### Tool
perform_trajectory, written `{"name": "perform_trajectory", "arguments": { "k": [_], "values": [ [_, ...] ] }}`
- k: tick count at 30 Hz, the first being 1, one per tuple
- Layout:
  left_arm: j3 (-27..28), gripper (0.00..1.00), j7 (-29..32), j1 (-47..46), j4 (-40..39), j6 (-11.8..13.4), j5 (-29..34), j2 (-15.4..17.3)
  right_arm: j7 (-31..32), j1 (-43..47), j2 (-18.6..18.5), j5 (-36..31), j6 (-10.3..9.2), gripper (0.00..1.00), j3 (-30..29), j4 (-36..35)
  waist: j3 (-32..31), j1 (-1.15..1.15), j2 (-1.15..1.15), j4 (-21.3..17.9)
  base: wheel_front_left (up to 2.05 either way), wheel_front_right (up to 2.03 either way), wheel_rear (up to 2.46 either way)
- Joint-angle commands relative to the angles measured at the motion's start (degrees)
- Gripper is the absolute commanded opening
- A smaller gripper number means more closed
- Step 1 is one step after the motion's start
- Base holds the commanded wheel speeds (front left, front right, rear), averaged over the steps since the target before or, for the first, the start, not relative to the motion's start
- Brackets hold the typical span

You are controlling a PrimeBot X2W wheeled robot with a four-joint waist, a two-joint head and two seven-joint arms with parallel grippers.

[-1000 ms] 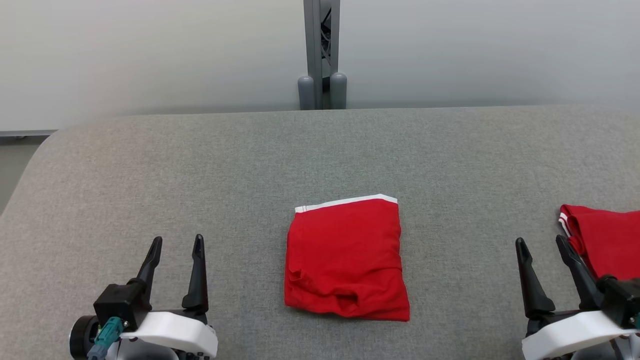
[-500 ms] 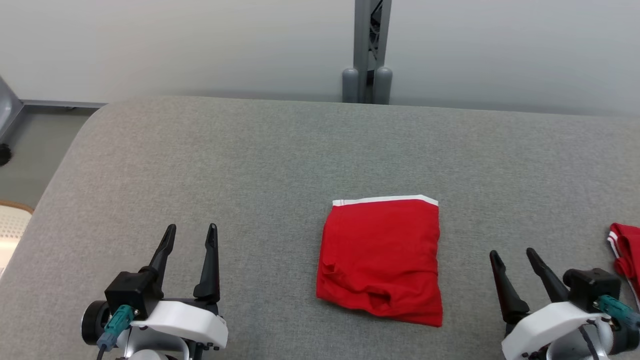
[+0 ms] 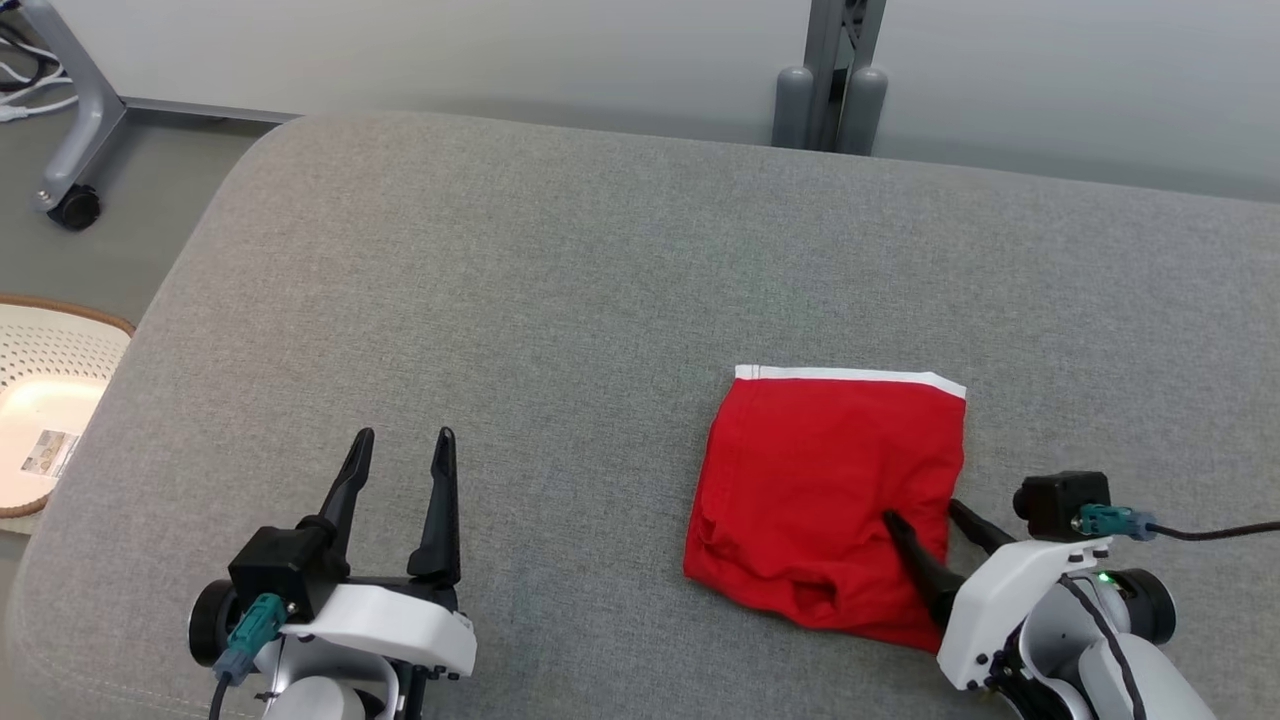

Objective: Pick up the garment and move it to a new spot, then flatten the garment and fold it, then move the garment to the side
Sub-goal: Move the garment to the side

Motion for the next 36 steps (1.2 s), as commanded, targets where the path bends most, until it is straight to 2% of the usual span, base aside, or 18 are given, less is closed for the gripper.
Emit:
{"name": "perform_trajectory", "arguments": {
  "k": [1, 4, 5, 6, 7, 13, 18, 19, 20, 21, 28, 36],
  "values": [
    [0.2, 1.0, -0.4, -1.2, 0.2, -0.3, -0.3, 0.0, 1.0, -0.6, -0.4, 0.9, -0.02, 1.0, 0.6, 0.2, 0.4, 0.0, 0.0, -0.2, 0.0, 0.0, 0.0],
    [0.0, 1.0, -0.6, -1.9, 0.8, -0.5, -0.3, -0.4, 2.1, -1.5, -0.5, 1.8, -0.02, 1.0, 2.4, 0.3, 1.2, 0.0, 0.0, -0.7, 0.0, 0.0, 0.0],
    [-0.1, 1.0, -0.7, -2.2, 1.0, -0.6, -0.3, -0.4, 2.4, -1.8, -0.5, 2.0, -0.01, 0.85, 3.1, 0.4, 1.4, 0.0, 0.0, -0.8, 0.0, 0.0, 0.0],
    [-0.2, 1.0, -0.9, -2.5, 1.1, -0.7, -0.3, -0.5, 2.1, -2.1, -0.5, 2.4, -0.01, 0.33, 3.6, 0.3, 1.6, 0.0, 0.0, -1.0, 0.0, 0.0, 0.0],
    [-0.2, 1.0, -1.0, -2.8, 1.3, -0.9, -0.2, -0.5, 1.9, -2.4, -0.6, 2.6, -0.02, 0.0, 3.7, 0.3, 1.8, 0.0, 0.0, -1.1, 0.0, 0.0, 0.0],
    [-0.3, 1.0, -1.2, -3.8, 1.4, -0.8, 0.0, -0.7, -1.7, -3.8, -1.5, -1.4, -0.02, 0.0, 4.1, 0.0, 2.7, 0.0, 0.0, -2.4, 0.0, 0.0, 0.0],
    [0.0, 1.0, -1.4, -4.5, 1.0, -0.8, 0.3, -0.1, -4.4, -2.5, -2.0, -6.9, -0.02, 0.0, 2.7, -1.1, 3.5, 0.0, 0.0, -5.4, 0.0, 0.0, 0.0],
    [0.1, 1.0, -1.5, -4.6, 0.8, -0.7, 0.3, 0.0, -4.6, -1.9, -1.7, -7.6, -0.02, 0.0, 2.6, -1.7, 3.7, 0.0, 0.0, -6.4, 0.0, 0.0, 0.0],
    [0.1, 1.0, -1.3, -5.0, -0.1, -0.7, 0.5, 0.5, -5.3, -0.2, -1.5, -9.8, -0.03, 0.0, 0.8, -4.0, 4.5, 0.0, 0.0, -9.8, 0.0, 0.0, 0.0],
    [0.2, 1.0, -1.1, -5.1, -0.4, -0.5, 0.7, 0.8, -5.4, 0.5, -1.5, -10.6, -0.03, 0.0, 0.4, -4.8, 4.8, 0.0, 0.0, -11.3, 0.0, 0.0, 0.0],
    [0.2, 1.0, 0.5, -6.2, -3.6, 0.0, 1.4, 2.7, -6.3, 4.8, -1.1, -12.9, -0.03, 0.0, -3.9, -10.5, 6.8, 0.0, 0.0, -21.7, 0.0, 0.0, 0.0],
    [-0.7, 1.0, 3.7, -8.2, -7.2, 0.0, 2.9, 5.0, -7.3, 6.1, -3.2, -15.7, -0.02, 0.0, -7.2, -14.3, 9.4, 0.0, 0.0, -30.8, 0.0, 0.0, 0.0]
  ]
}}
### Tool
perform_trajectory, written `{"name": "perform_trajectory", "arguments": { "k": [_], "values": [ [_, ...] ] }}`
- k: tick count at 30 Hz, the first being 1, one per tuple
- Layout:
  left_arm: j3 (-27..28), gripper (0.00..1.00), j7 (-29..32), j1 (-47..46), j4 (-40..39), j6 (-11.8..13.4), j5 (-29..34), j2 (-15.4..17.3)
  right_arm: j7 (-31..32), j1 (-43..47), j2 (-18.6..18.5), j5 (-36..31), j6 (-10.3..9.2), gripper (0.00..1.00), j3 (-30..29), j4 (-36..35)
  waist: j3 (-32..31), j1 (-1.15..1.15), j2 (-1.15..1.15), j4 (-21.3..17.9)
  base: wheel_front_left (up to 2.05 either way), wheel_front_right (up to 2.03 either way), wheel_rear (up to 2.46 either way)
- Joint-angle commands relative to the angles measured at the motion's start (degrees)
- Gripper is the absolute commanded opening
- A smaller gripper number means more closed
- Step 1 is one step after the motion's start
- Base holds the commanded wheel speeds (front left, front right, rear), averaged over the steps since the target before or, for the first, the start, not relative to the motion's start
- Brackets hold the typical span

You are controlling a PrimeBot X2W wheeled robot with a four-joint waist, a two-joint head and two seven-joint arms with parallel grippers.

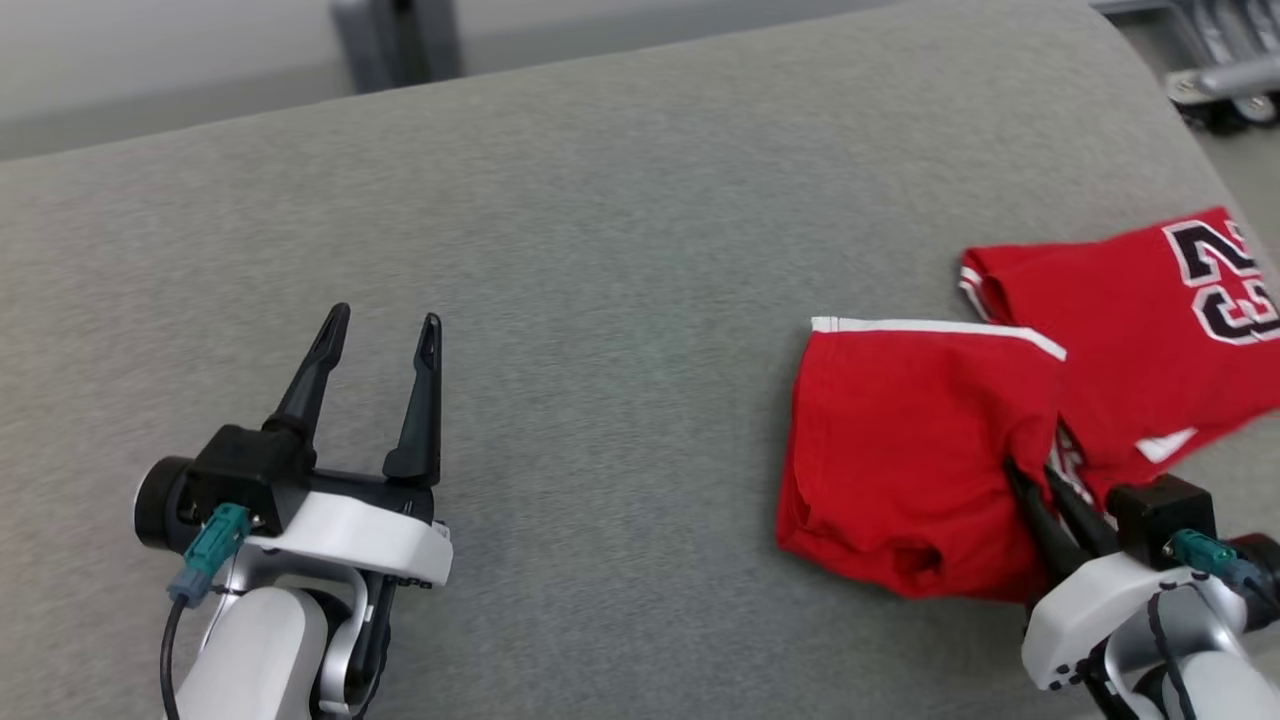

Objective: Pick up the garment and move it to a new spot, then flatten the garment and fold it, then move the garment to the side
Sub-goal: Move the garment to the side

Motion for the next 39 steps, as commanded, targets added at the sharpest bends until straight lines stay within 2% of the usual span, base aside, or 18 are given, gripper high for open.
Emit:
{"name": "perform_trajectory", "arguments": {
  "k": [1, 5, 11, 17, 21, 22, 23, 24, 29, 32, 36, 39],
  "values": [
    [0.0, 1.0, 0.5, -1.4, -0.7, -0.1, 0.5, 0.8, -0.9, -1.7, -1.3, -1.0, -0.03, 0.0, 0.3, -0.8, 2.6, 0.0, 0.0, -4.6, 0.0, 0.0, 0.0],
    [-0.6, 1.0, 1.8, -2.6, -1.9, -0.1, 1.2, 1.4, -2.1, -6.4, -5.2, -2.9, -0.02, 0.0, 2.7, -2.0, 4.1, 0.0, 0.0, -6.3, 0.0, 0.0, 0.0],
    [-1.4, 1.0, 2.6, -4.4, -2.5, -0.4, 1.7, 1.7, -2.6, -14.9, -12.7, -3.1, -0.03, 0.0, 5.7, -1.3, 6.2, 0.0, 0.0, -6.3, 0.0, 0.0, 0.0],
    [-2.1, 1.0, 2.5, -5.6, -2.4, -0.8, 1.9, 1.5, -3.5, -21.0, -19.3, -1.9, -0.03, 0.0, 8.0, 4.7, 7.6, 0.0, 0.0, -5.2, 0.0, 0.0, 0.0],
    [-2.2, 1.0, 2.1, -6.2, -2.1, -0.9, 1.8, 1.5, -5.2, -24.6, -21.1, -0.9, -0.03, 0.0, 9.2, 11.1, 8.6, 0.0, 0.0, -4.2, 0.0, 0.0, 0.0],
    [-2.3, 1.0, 2.0, -6.4, -2.1, -0.9, 1.8, 1.6, -5.7, -25.3, -21.1, -0.5, -0.03, 0.23, 9.2, 12.8, 8.8, 0.0, 0.0, -4.0, 0.0, 0.0, 0.0],
    [-2.2, 1.0, 1.9, -6.6, -2.0, -0.9, 1.8, 1.6, -5.7, -25.8, -20.9, -0.3, -0.03, 0.53, 8.8, 14.8, 8.9, 0.0, 0.0, -3.9, 0.0, 0.0, 0.0],
    [-2.2, 1.0, 1.8, -6.8, -1.9, -0.9, 1.7, 1.6, -6.2, -26.2, -20.5, -0.2, -0.03, 1.0, 8.9, 16.2, 8.9, 0.0, 0.0, -3.7, 0.0, 0.0, 0.0],
    [-2.3, 1.0, 1.4, -6.5, -1.5, -0.6, 1.5, 1.6, -8.5, -26.8, -18.2, -0.6, -0.03, 1.0, 6.1, 22.3, 8.5, 0.0, 0.0, -3.2, 0.0, 0.0, 0.0],
    [-2.4, 1.0, 1.2, -5.8, -1.0, -0.6, 1.1, 1.4, -10.5, -25.7, -16.3, -0.5, -0.03, 1.0, 2.1, 22.8, 7.1, 0.0, 0.0, -2.8, 0.0, 0.0, 0.0],
    [-2.5, 1.0, 0.6, -4.8, -0.4, -0.4, 0.4, 1.0, -14.3, -22.9, -11.7, 0.6, -0.03, 1.0, -3.8, 17.9, 4.8, 0.0, 0.0, -1.8, 0.0, 0.0, 0.0],
    [-2.6, 1.0, 0.2, -4.1, 0.1, -0.3, 0.0, 0.6, -15.4, -20.0, -7.9, 0.3, -0.02, 1.0, -5.8, 11.9, 3.0, 0.0, 0.0, -0.4, 0.0, 0.0, 0.0]
  ]
}}
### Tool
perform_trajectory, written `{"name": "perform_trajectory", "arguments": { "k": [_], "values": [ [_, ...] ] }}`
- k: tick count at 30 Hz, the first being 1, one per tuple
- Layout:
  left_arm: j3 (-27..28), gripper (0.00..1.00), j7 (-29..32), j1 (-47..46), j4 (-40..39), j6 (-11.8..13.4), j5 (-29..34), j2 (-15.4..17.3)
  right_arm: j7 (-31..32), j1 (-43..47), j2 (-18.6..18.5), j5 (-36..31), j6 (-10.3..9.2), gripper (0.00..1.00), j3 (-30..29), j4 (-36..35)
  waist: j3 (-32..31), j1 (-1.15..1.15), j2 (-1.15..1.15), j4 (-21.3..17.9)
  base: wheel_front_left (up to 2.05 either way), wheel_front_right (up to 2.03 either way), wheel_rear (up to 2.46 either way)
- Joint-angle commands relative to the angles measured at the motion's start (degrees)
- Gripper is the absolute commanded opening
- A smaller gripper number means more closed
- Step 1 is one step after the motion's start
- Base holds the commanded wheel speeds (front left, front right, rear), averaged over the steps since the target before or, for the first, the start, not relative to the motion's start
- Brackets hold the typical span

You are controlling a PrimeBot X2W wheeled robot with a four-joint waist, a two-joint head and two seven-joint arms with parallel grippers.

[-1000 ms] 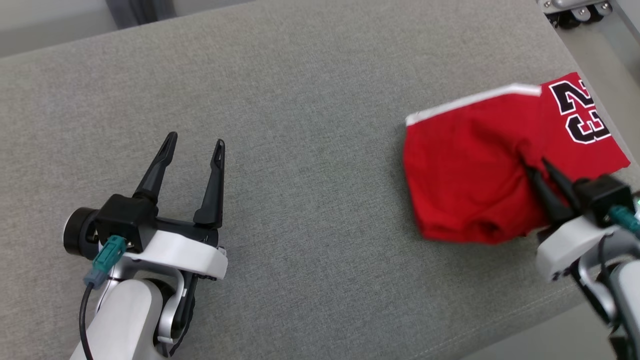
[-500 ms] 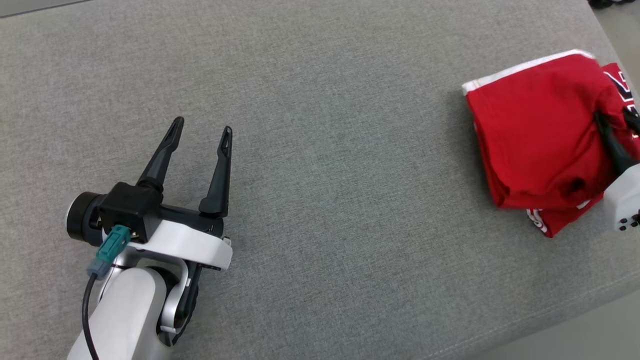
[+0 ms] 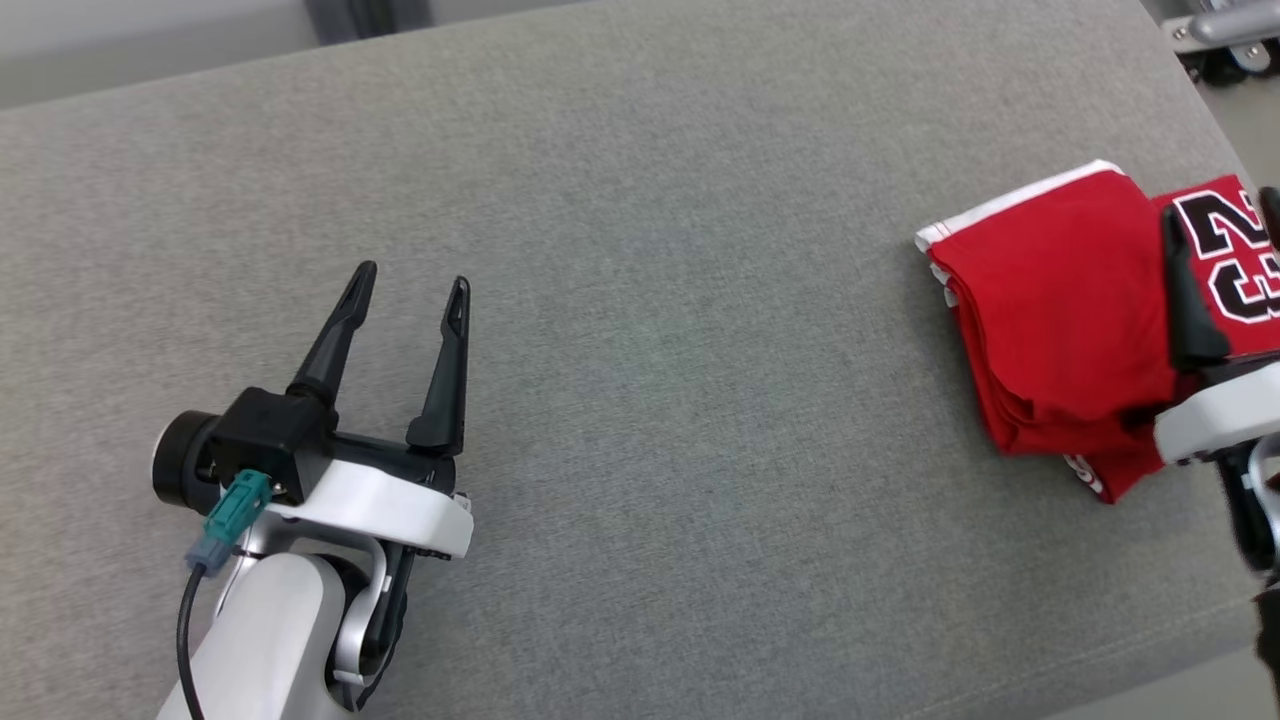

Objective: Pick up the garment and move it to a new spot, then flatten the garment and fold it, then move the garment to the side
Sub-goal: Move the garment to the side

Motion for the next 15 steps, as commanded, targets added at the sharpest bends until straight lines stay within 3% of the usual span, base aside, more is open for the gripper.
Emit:
{"name": "perform_trajectory", "arguments": {
  "k": [1, 7, 15],
  "values": [
    [0.1, 1.0, -0.5, 0.5, 0.3, 0.2, -0.3, 0.0, -0.4, 1.4, 1.2, -0.1, -0.03, 1.0, -0.5, -2.0, -1.6, 0.0, 0.0, 1.6, 0.0, 0.0, 0.0],
    [0.1, 1.0, -2.1, 2.2, 1.5, 0.8, -1.3, -1.2, 0.4, 7.4, 8.5, 0.9, -0.02, 1.0, -0.8, -12.9, -5.7, 0.0, 0.0, 6.7, 0.0, 0.0, 0.0],
    [2.2, 1.0, -4.2, 5.7, 2.3, 1.9, -2.6, -1.2, 1.5, 13.6, 13.4, 2.1, -0.02, 1.0, -0.8, -18.7, -10.8, 0.0, 0.0, 14.2, 0.0, 0.0, 0.0]
  ]
}}
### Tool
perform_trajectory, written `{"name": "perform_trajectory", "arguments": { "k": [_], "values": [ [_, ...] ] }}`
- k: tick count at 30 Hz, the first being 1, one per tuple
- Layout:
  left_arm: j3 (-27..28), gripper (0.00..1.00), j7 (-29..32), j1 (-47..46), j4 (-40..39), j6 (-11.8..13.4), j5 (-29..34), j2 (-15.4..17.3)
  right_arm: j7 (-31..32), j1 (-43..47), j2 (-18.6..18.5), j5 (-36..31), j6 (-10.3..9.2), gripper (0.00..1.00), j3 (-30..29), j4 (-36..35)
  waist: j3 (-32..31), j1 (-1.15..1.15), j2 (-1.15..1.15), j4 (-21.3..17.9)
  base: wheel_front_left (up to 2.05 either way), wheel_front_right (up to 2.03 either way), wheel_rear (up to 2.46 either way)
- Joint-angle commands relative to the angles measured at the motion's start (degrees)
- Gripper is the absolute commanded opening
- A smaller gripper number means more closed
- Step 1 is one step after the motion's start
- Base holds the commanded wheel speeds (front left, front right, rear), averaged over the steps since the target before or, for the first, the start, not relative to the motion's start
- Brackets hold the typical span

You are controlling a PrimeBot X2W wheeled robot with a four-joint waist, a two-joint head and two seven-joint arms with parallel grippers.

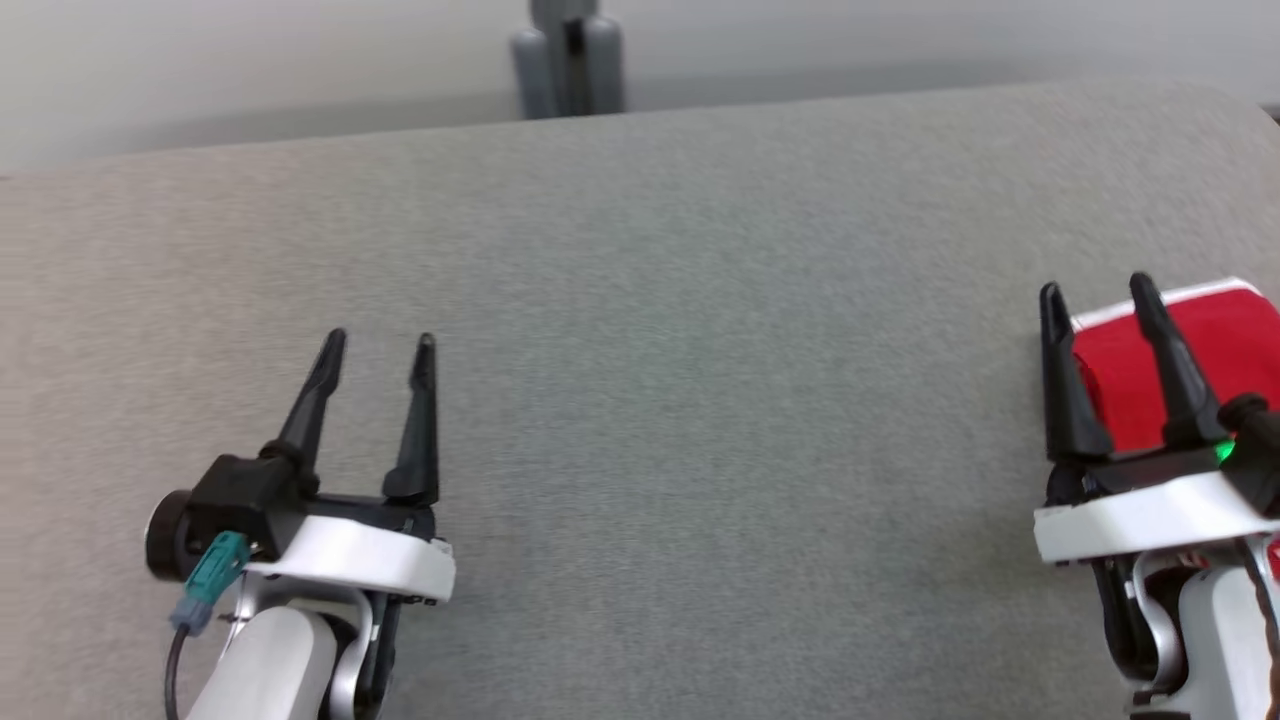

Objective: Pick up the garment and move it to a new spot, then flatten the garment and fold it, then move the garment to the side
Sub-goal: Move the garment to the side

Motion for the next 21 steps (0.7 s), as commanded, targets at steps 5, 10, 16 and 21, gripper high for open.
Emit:
{"name": "perform_trajectory", "arguments": {
  "k": [5, 10, 16, 21],
  "values": [
    [2.8, 1.0, -1.4, 2.9, -0.2, 0.8, -1.3, 0.5, 0.8, 4.2, 1.1, 0.5, -0.02, 1.0, 0.1, -1.2, -5.4, 0.0, 0.0, 6.0, 0.0, 0.0, 0.0],
    [5.6, 1.0, -2.0, 6.7, -0.3, 1.5, -2.0, 0.7, 0.8, 7.8, 1.5, 0.5, -0.02, 1.0, -0.4, -1.1, -8.3, 0.0, 0.0, 6.9, 0.0, 0.0, 0.0],
    [7.9, 1.0, -2.2, 10.9, -0.5, 1.0, -2.0, 1.1, 1.2, 11.2, 1.5, 1.0, -0.02, 1.0, -0.8, -0.2, -11.1, 0.0, 0.0, 6.6, 0.0, 0.0, 0.0],
    [7.1, 1.0, -1.9, 13.7, -1.1, 1.2, -0.7, 1.9, 2.2, 14.7, 1.5, 0.7, -0.02, 1.0, -2.2, -1.2, -12.7, 0.0, 0.0, 6.3, 0.0, 0.0, 0.0]
  ]
}}
